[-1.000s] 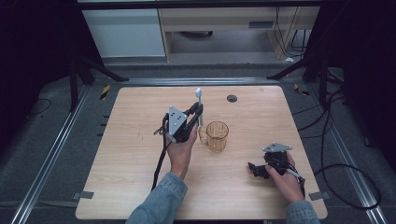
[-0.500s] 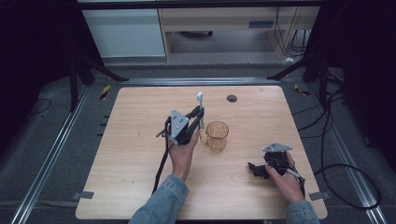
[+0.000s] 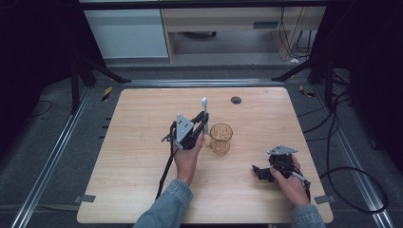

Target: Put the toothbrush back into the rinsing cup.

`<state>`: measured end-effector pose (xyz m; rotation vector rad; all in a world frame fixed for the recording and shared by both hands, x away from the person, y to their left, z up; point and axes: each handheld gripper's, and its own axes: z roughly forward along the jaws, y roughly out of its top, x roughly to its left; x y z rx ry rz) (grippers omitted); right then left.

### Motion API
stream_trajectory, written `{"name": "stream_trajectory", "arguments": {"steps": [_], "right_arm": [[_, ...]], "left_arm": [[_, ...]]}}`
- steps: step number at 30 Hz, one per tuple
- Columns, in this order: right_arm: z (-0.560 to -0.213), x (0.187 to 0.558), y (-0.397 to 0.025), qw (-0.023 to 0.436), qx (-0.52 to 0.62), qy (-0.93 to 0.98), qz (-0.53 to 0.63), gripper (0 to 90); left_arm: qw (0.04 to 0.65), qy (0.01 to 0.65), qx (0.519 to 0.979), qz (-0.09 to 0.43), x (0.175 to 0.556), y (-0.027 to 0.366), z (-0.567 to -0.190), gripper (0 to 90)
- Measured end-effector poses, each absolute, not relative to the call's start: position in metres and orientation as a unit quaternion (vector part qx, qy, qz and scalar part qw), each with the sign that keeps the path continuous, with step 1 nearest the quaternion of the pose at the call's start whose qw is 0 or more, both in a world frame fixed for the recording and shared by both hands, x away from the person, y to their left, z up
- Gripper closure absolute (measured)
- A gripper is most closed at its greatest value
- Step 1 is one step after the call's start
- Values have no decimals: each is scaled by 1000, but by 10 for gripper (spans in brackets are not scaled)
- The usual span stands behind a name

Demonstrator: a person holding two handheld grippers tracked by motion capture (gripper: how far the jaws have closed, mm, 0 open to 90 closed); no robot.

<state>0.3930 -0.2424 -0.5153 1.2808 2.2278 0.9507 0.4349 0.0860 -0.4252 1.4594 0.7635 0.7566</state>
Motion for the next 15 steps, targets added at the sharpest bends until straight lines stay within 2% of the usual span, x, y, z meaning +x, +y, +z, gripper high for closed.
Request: {"name": "stream_trajectory", "arguments": {"steps": [15], "right_arm": [[-515, 393, -242, 199, 458, 797, 340, 4]], "left_arm": [[606, 344, 643, 318, 437, 87, -443, 787]]}}
